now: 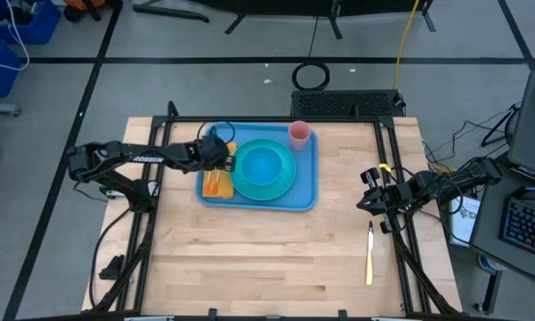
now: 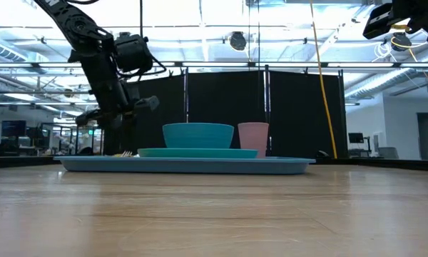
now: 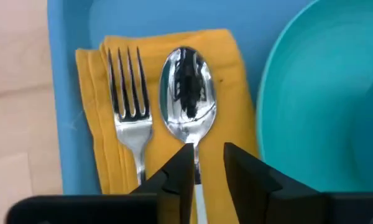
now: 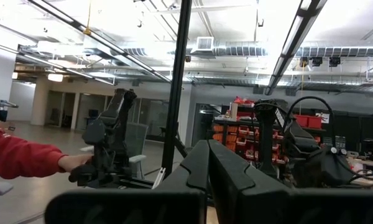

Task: Set up tray
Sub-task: Put the orange spoon on the yellow napkin to the right of the orange fork

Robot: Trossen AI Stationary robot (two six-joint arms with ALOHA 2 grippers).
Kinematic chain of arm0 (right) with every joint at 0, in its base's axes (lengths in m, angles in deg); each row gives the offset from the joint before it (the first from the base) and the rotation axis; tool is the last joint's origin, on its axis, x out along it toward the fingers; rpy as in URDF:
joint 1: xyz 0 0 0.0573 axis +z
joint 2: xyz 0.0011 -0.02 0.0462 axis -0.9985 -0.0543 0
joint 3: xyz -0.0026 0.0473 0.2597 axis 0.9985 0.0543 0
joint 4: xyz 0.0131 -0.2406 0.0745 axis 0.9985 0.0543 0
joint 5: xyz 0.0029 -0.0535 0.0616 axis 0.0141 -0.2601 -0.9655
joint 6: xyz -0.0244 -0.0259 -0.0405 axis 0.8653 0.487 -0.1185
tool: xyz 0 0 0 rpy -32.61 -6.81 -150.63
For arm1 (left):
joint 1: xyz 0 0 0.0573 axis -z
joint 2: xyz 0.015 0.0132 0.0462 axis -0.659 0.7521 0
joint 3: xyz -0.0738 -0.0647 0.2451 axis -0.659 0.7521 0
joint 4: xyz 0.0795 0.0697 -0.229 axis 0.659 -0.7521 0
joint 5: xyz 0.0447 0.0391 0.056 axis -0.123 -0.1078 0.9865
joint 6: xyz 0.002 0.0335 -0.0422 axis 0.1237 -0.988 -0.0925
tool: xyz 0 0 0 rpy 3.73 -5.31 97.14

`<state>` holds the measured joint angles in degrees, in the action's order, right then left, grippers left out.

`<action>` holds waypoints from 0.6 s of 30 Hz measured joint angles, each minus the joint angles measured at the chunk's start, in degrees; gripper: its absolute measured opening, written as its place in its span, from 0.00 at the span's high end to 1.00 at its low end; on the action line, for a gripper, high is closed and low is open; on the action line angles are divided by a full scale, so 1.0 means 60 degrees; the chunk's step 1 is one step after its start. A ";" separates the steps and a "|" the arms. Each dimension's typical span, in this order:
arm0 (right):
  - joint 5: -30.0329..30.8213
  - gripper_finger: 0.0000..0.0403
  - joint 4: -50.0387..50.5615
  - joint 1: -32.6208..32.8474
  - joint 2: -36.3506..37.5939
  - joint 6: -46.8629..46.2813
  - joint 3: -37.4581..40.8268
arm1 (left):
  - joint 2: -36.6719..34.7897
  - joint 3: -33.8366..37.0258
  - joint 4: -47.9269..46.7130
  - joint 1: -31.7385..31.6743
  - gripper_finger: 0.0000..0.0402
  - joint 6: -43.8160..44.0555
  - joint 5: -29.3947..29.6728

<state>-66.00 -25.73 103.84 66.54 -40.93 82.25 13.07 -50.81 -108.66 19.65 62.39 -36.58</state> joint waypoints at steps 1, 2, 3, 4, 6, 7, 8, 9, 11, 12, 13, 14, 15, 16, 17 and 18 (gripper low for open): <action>-0.0001 0.99 -0.0001 0.0001 0.0000 -0.0002 0.0002 | -0.0018 0.0003 0.0147 -0.0046 0.80 -0.0167 -0.0040; -0.0002 0.99 0.0005 0.0002 -0.0004 0.0000 0.0000 | -0.0018 0.0002 0.0369 -0.0107 0.82 -0.0234 -0.0162; 0.0000 0.99 0.0001 0.0004 -0.0003 -0.0001 0.0001 | -0.0018 -0.0001 0.0487 -0.0192 0.85 -0.0315 -0.0270; 0.0000 0.99 -0.0010 0.0003 0.0000 0.0000 0.0001 | -0.0018 -0.0001 0.0554 -0.0298 0.88 -0.0432 -0.0458; -0.0004 0.99 0.0008 0.0004 -0.0004 0.0000 -0.0002 | -0.0014 0.0003 0.0881 -0.0508 0.95 -0.0717 -0.0796; -0.0003 0.99 0.0003 0.0000 -0.0004 -0.0003 -0.0001 | -0.0014 0.0003 0.1065 -0.0617 0.97 -0.0855 -0.0933; 0.0000 0.99 -0.0011 0.0000 -0.0001 0.0000 0.0001 | -0.0018 0.0003 0.1212 -0.0739 0.98 -0.0961 -0.1077; -0.0004 0.99 -0.0007 0.0004 -0.0002 0.0000 0.0001 | -0.0017 0.0003 0.1330 -0.0860 0.98 -0.1010 -0.1197; -0.0003 0.99 -0.0003 0.0003 -0.0003 0.0000 -0.0002 | -0.0014 0.0003 0.1511 -0.1109 0.97 -0.1048 -0.1540; -0.0003 0.99 -0.0006 0.0001 -0.0003 0.0000 -0.0001 | -0.0014 0.0003 0.1634 -0.1241 0.97 -0.1137 -0.1752; -0.0002 0.99 0.0002 0.0002 -0.0004 0.0000 -0.0002 | -0.0014 0.0003 0.1722 -0.1356 0.98 -0.1257 -0.1956; 0.0000 0.99 -0.0002 0.0004 0.0000 0.0000 0.0002 | -0.0014 0.0003 0.1743 -0.1469 0.99 -0.1348 -0.2140; 0.0000 0.99 -0.0006 0.0001 -0.0004 0.0000 -0.0001 | -0.0014 0.0003 0.1722 -0.1580 0.99 -0.1385 -0.2311; 0.0000 0.99 -0.0003 0.0000 -0.0004 -0.0002 -0.0002 | -0.0014 0.0003 0.1707 -0.1686 0.99 -0.1402 -0.2431; -0.0002 0.99 -0.0002 0.0004 -0.0004 0.0000 0.0002 | -0.0014 0.0003 0.1709 -0.1765 0.98 -0.1459 -0.2529; 0.0000 0.99 -0.0006 0.0001 -0.0004 0.0000 0.0001 | -0.0014 0.0003 0.1716 -0.1831 0.98 -0.1512 -0.2659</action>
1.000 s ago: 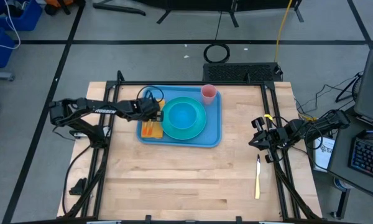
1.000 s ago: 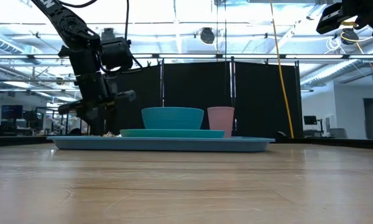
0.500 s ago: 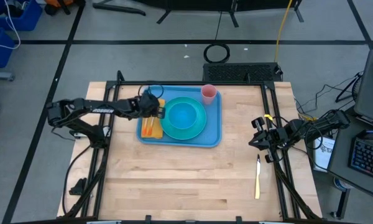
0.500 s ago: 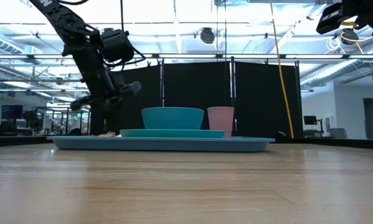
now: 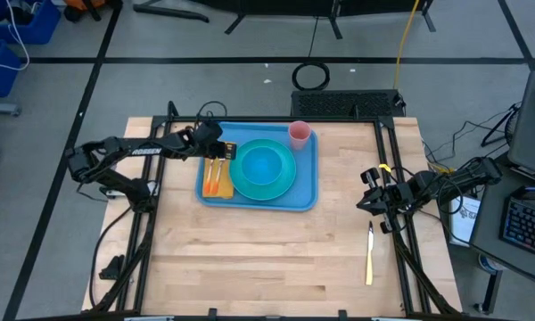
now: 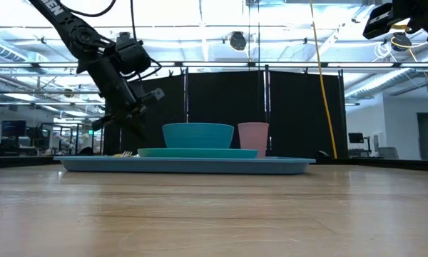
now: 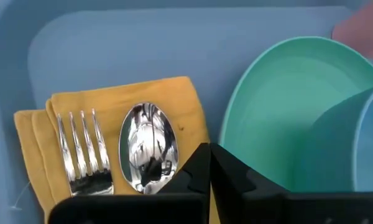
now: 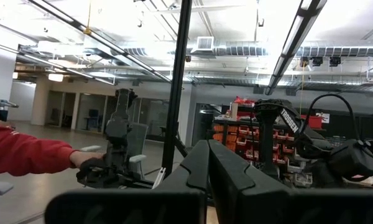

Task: Set up tray
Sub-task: Put the orange spoon on the yellow napkin to the right of the orange fork

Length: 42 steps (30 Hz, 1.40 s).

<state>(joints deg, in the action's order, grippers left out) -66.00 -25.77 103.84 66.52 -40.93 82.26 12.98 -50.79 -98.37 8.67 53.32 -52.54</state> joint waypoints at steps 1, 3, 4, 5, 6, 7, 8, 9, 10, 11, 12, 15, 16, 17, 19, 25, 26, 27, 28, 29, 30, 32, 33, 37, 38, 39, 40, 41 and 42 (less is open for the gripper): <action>0.0000 0.99 0.0002 -0.0001 0.0003 -0.0001 -0.0001 | 0.0005 0.0000 0.0011 -0.0061 0.98 -0.0036 -0.0071; -0.0001 0.99 -0.0001 -0.0001 0.0004 0.0000 -0.0002 | 0.0044 0.0000 0.0011 -0.0126 0.99 -0.0076 -0.0166; 0.0000 0.99 0.0001 0.0002 0.0000 0.0000 0.0000 | 0.0051 0.0000 0.0002 -0.0161 0.99 -0.0128 -0.0231; 0.0000 0.99 0.0004 0.0003 0.0000 0.0000 -0.0003 | 0.0051 0.0000 0.0029 -0.0171 0.99 -0.0174 -0.0270; -0.0003 0.99 0.0000 -0.0001 0.0000 0.0000 -0.0003 | 0.0051 0.0000 0.0100 -0.0188 0.99 -0.0210 -0.0329; 0.0000 0.99 0.0000 0.0003 0.0000 0.0000 -0.0001 | 0.0051 0.0000 0.0129 -0.0193 0.98 -0.0229 -0.0390; 0.0000 0.99 0.0003 0.0003 0.0001 0.0000 0.0001 | 0.0051 0.0000 0.0129 -0.0196 0.99 -0.0258 -0.0453; -0.0003 0.99 0.0001 0.0000 0.0000 0.0000 -0.0002 | 0.0051 0.0000 0.0129 -0.0196 0.99 -0.0275 -0.0503; -0.0002 0.99 0.0001 0.0000 0.0000 0.0000 0.0000 | 0.0051 0.0000 0.0138 -0.0196 0.99 -0.0275 -0.0500; -0.0002 0.99 0.0002 0.0001 0.0000 0.0000 0.0001 | 0.0051 0.0000 0.0140 -0.0196 0.99 -0.0274 -0.0503; 0.0000 0.99 0.0001 0.0000 0.0001 0.0000 0.0000 | 0.0051 0.0000 0.0143 -0.0196 0.99 -0.0275 -0.0503; 0.0000 0.99 0.0004 -0.0001 0.0000 0.0000 0.0001 | 0.0051 0.0000 0.0150 -0.0196 0.99 -0.0271 -0.0500; -0.0004 0.99 0.0000 -0.0001 0.0004 0.0000 -0.0003 | 0.0051 0.0000 0.0148 -0.0196 0.99 -0.0271 -0.0500; 0.0000 0.99 0.0003 -0.0001 0.0000 0.0000 0.0001 | 0.0051 0.0000 0.0152 -0.0196 0.99 -0.0271 -0.0500; -0.0002 0.99 0.0004 0.0001 0.0000 0.0000 0.0001 | 0.0051 0.0000 0.0178 -0.0196 0.99 -0.0271 -0.0500; 0.0000 0.99 0.0004 0.0001 0.0000 0.0000 -0.0001 | 0.0051 0.0000 0.0197 -0.0196 0.99 -0.0267 -0.0495; 0.0000 0.99 0.0003 0.0002 0.0003 0.0000 0.0001 | 0.0051 0.0000 0.0214 -0.0196 0.99 -0.0265 -0.0477; -0.0001 0.99 0.0001 0.0000 0.0001 0.0000 0.0000 | 0.0051 0.0000 0.0224 -0.0196 0.98 -0.0264 -0.0460; 0.0000 0.99 0.0002 0.0001 0.0002 0.0000 0.0000 | 0.0048 0.0000 0.0227 -0.0196 0.98 -0.0264 -0.0459; 0.0000 0.99 0.0003 0.0002 0.0003 0.0000 -0.0002 | 0.0051 0.0000 0.0224 -0.0196 0.99 -0.0264 -0.0443; 0.0000 0.99 0.0001 0.0003 0.0000 0.0000 -0.0001 | 0.0051 0.0000 0.0224 -0.0196 0.99 -0.0260 -0.0427; -0.0002 0.99 0.0003 0.0000 0.0000 0.0000 -0.0002 | 0.0047 0.0000 0.0224 -0.0196 0.99 -0.0256 -0.0431; -0.0002 0.99 0.0004 0.0000 0.0000 0.0000 0.0001 | 0.0050 0.0000 0.0224 -0.0196 0.99 -0.0256 -0.0431; 0.0000 0.99 0.0004 -0.0001 0.0003 0.0000 0.0000 | 0.0047 0.0000 0.0220 -0.0196 0.99 -0.0260 -0.0521; 0.0000 0.99 0.0001 0.0000 0.0001 0.0000 0.0000 | 0.0047 0.0000 0.0220 -0.0196 0.99 -0.0257 -0.0568; 0.0000 0.99 0.0002 0.0001 0.0000 0.0000 -0.0003 | 0.0047 0.0000 0.0221 -0.0196 0.99 -0.0256 -0.0579; 0.0000 0.99 0.0001 -0.0001 0.0002 0.0000 -0.0001 | 0.0047 0.0000 0.0220 -0.0196 0.99 -0.0256 -0.0580; -0.0003 0.99 0.0003 0.0000 0.0000 0.0000 -0.0003 | 0.0047 0.0000 0.0220 -0.0196 0.99 -0.0254 -0.0580; 0.0000 0.99 0.0002 0.0001 0.0003 0.0000 -0.0003 | 0.0047 0.0000 0.0220 -0.0196 0.99 -0.0256 -0.0578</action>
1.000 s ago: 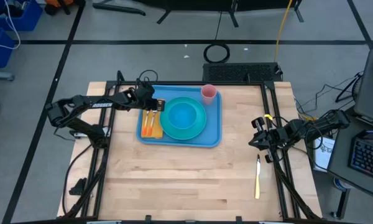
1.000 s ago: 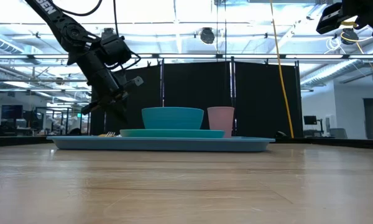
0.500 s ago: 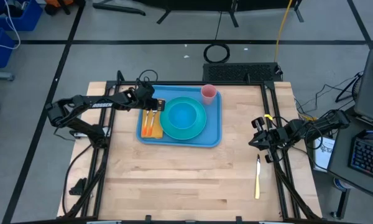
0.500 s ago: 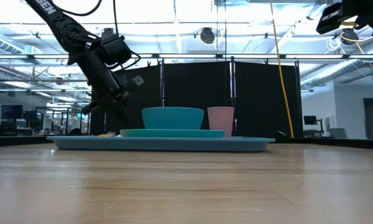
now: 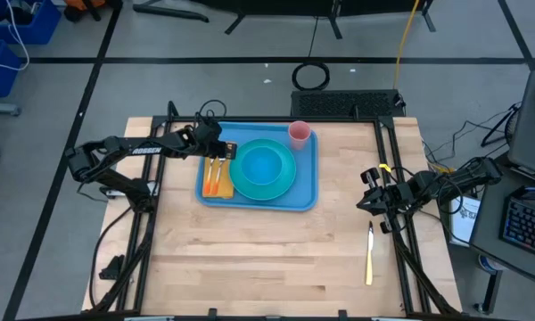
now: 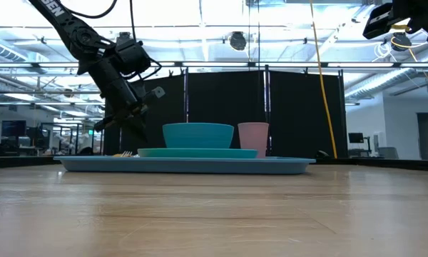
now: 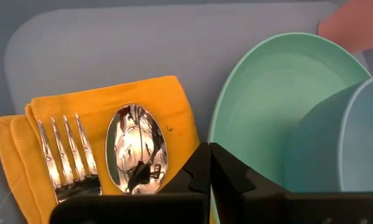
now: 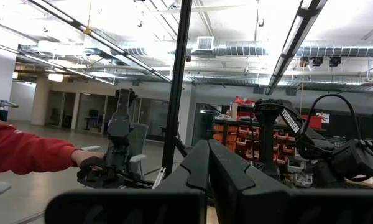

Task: Set up tray
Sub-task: Put the orange spoon on the yellow napkin to the right of the orange fork

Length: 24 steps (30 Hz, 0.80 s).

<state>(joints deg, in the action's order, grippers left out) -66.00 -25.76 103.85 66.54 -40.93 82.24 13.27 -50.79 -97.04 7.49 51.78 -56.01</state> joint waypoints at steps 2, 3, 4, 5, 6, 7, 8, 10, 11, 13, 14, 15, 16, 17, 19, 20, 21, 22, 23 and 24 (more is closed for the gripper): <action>0.0000 0.99 0.0002 -0.0002 -0.0003 0.0000 0.0003 | 0.0000 0.0000 0.0000 0.0000 0.99 0.0000 -0.0002; 0.0000 0.99 -0.0001 -0.0002 -0.0003 0.0000 0.0004 | 0.0000 0.0000 0.0000 0.0000 0.99 0.0000 -0.0002; 0.0000 0.99 0.0000 0.0001 -0.0003 -0.0001 0.0001 | 0.0000 0.0000 0.0000 0.0000 0.99 0.0002 -0.0002; 0.0000 0.99 -0.0002 0.0002 -0.0001 0.0000 0.0002 | 0.0000 0.0000 0.0000 0.0000 0.99 0.0004 -0.0002; 0.0000 0.99 0.0000 -0.0002 -0.0003 -0.0002 0.0003 | 0.0000 0.0000 -0.0002 0.0000 0.99 0.0004 -0.0002; 0.0000 0.99 0.0001 0.0001 -0.0003 0.0000 0.0004 | 0.0000 0.0000 -0.0004 0.0000 0.99 0.0004 -0.0004; -0.0003 0.99 -0.0002 0.0001 0.0000 0.0000 0.0001 | 0.0000 0.0000 -0.0004 0.0000 0.99 0.0004 -0.0018; 0.0000 0.99 0.0002 -0.0002 -0.0003 0.0000 0.0000 | 0.0000 0.0000 -0.0004 0.0000 0.99 0.0004 -0.0029; 0.0000 0.99 0.0001 -0.0002 -0.0003 0.0000 0.0004 | 0.0000 0.0000 -0.0004 0.0000 0.99 0.0004 -0.0027; -0.0004 0.99 0.0000 -0.0002 -0.0003 0.0000 0.0002 | 0.0000 0.0000 -0.0007 0.0000 0.99 0.0004 -0.0027; -0.0001 0.99 -0.0001 0.0001 -0.0003 0.0000 0.0002 | 0.0000 0.0000 -0.0007 0.0000 0.99 0.0001 -0.0027; -0.0003 0.99 -0.0001 0.0000 -0.0003 0.0000 0.0001 | 0.0000 0.0000 -0.0010 0.0000 0.99 -0.0026 -0.0025; -0.0001 0.99 -0.0001 0.0002 -0.0002 0.0000 0.0003 | 0.0000 0.0000 -0.0012 0.0000 0.99 -0.0058 -0.0022; 0.0000 0.99 -0.0002 -0.0001 -0.0003 0.0000 0.0000 | 0.0000 0.0000 -0.0011 0.0000 0.99 -0.0100 -0.0001; 0.0000 0.99 0.0002 0.0002 -0.0003 0.0000 0.0000 | 0.0000 0.0000 -0.0015 0.0000 0.99 -0.0125 0.0111; 0.0000 0.99 -0.0002 0.0002 -0.0003 0.0000 0.0000 | 0.0000 0.0000 -0.0038 0.0000 0.99 -0.0140 0.0196; 0.0000 0.99 -0.0001 0.0002 -0.0003 0.0000 0.0003 | 0.0000 0.0000 -0.0090 0.0000 0.99 -0.0184 0.0298; 0.0000 0.99 0.0001 -0.0001 -0.0002 0.0000 0.0002 | 0.0041 0.0000 -0.0143 -0.0008 0.99 -0.0194 0.0370; 0.0000 0.99 0.0000 0.0000 -0.0002 0.0000 0.0004 | 0.0147 0.0000 -0.0147 -0.0026 0.99 -0.0162 0.0363; -0.0002 0.99 -0.0001 0.0000 -0.0002 0.0000 0.0000 | 0.0265 0.0000 -0.0146 -0.0062 0.99 -0.0113 0.0292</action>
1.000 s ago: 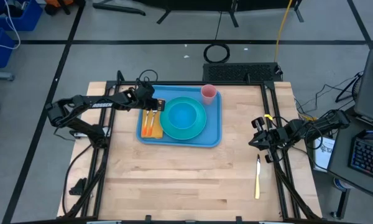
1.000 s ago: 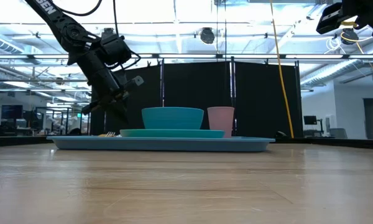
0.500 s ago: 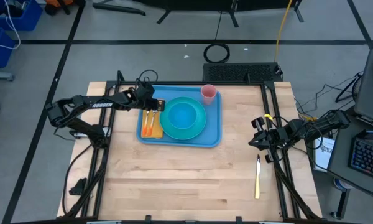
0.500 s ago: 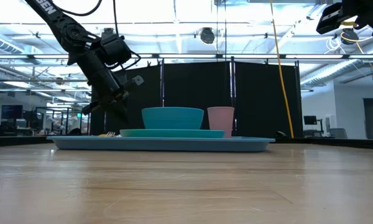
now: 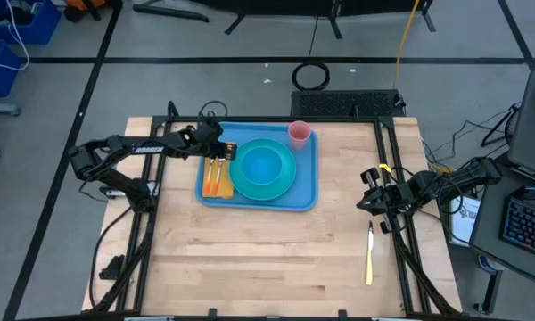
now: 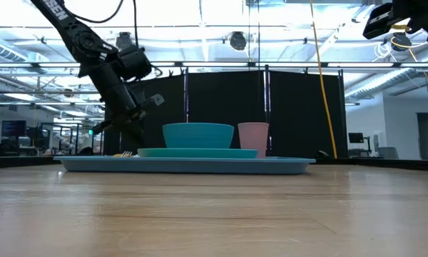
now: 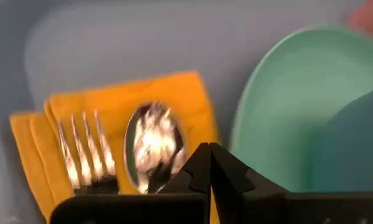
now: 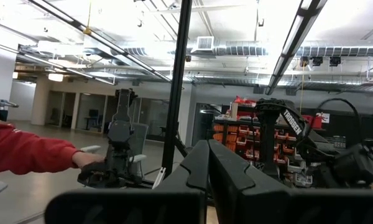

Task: Set up tray
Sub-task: Put the orange spoon on the yellow napkin to the right of the orange fork

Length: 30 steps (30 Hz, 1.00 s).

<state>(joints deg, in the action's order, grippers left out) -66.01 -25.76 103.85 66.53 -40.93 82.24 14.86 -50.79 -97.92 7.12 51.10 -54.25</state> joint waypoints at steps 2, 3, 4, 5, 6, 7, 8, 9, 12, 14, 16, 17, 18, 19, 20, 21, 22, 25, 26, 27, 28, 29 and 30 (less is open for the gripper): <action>0.0002 0.99 0.0001 0.0002 -0.0002 -0.0001 0.0002 | 0.0215 0.0004 -0.0061 -0.0051 0.99 0.0022 -0.0186; -0.0002 0.99 -0.0001 0.0002 0.0001 0.0000 0.0002 | 0.0347 0.0003 0.0077 -0.0061 0.99 0.0023 -0.0228; 0.0000 0.99 0.0000 0.0000 0.0001 0.0000 0.0001 | 0.0512 -0.0007 0.0244 -0.0054 0.99 0.0013 -0.0246; 0.0002 0.99 0.0002 0.0001 -0.0001 -0.0001 0.0003 | 0.0603 -0.0004 0.0299 -0.0040 0.99 -0.0048 -0.0207; 0.0002 0.99 -0.0004 -0.0002 0.0002 0.0000 0.0000 | 0.0616 0.0013 0.0314 -0.0008 0.99 -0.0103 -0.0134; -0.0002 0.99 -0.0001 0.0000 0.0000 0.0000 0.0000 | 0.0617 0.0015 0.0526 0.0024 0.99 -0.0114 -0.0014; 0.0002 0.99 0.0003 0.0002 -0.0002 0.0000 0.0000 | 0.0625 -0.0004 0.0811 0.0041 0.99 -0.0087 0.0035; 0.0001 0.99 0.0000 -0.0002 0.0001 0.0000 0.0000 | 0.0632 -0.0016 0.0993 0.0046 0.99 -0.0082 0.0015; 0.0001 0.99 0.0004 0.0002 -0.0001 0.0000 0.0002 | 0.0646 -0.0007 0.1253 0.0037 0.99 -0.0120 -0.0223; 0.0002 0.99 -0.0001 -0.0001 0.0001 0.0000 0.0001 | 0.0643 -0.0007 0.1303 0.0028 0.99 -0.0109 -0.0261; -0.0001 0.99 0.0003 0.0002 0.0002 0.0000 0.0003 | 0.0646 -0.0004 0.1256 0.0008 0.99 -0.0120 -0.0298; 0.0002 0.99 -0.0001 0.0002 0.0002 0.0000 0.0000 | 0.0646 -0.0004 0.1253 0.0000 0.99 -0.0117 -0.0294; 0.0002 0.99 -0.0001 -0.0002 0.0002 0.0000 0.0003 | 0.0646 -0.0004 0.1269 0.0000 0.99 -0.0113 -0.0288; -0.0002 0.99 0.0002 0.0001 0.0002 0.0000 0.0001 | 0.0646 -0.0004 0.1279 0.0000 0.99 -0.0111 -0.0284; 0.0002 0.99 0.0001 0.0002 0.0000 -0.0002 0.0004 | 0.0646 -0.0004 0.1267 0.0000 0.99 -0.0112 -0.0286; 0.0002 0.99 -0.0001 -0.0001 0.0001 0.0000 0.0004 | 0.0646 -0.0004 0.1255 0.0000 0.99 -0.0110 -0.0297; 0.0002 0.99 -0.0001 0.0001 0.0001 0.0000 0.0000 | 0.0646 -0.0004 0.1254 0.0000 0.99 -0.0105 -0.0341; 0.0002 0.99 -0.0001 0.0001 0.0002 -0.0001 0.0004 | 0.0648 -0.0004 0.1142 0.0003 0.99 -0.0099 -0.0387; 0.0002 0.99 -0.0001 0.0002 0.0000 0.0000 0.0000 | 0.0663 -0.0004 0.1102 0.0000 0.99 -0.0111 -0.0381; 0.0000 0.99 -0.0001 0.0000 0.0002 0.0000 0.0004 | 0.0672 -0.0004 0.1070 0.0000 0.99 -0.0120 -0.0384; 0.0002 0.99 -0.0001 -0.0001 -0.0002 0.0000 0.0001 | 0.0675 -0.0004 0.1014 0.0000 0.99 -0.0120 -0.0382; 0.0001 0.99 -0.0001 -0.0002 0.0001 0.0000 0.0003 | 0.0675 -0.0004 0.0937 0.0000 0.99 -0.0127 -0.0382; -0.0001 0.99 -0.0001 0.0002 0.0002 0.0000 0.0004 | 0.0678 -0.0004 0.0926 0.0000 0.99 -0.0160 -0.0359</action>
<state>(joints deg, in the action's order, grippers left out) -66.02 -25.77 103.86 66.54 -40.93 82.26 18.92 -50.82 -92.37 7.12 50.14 -56.41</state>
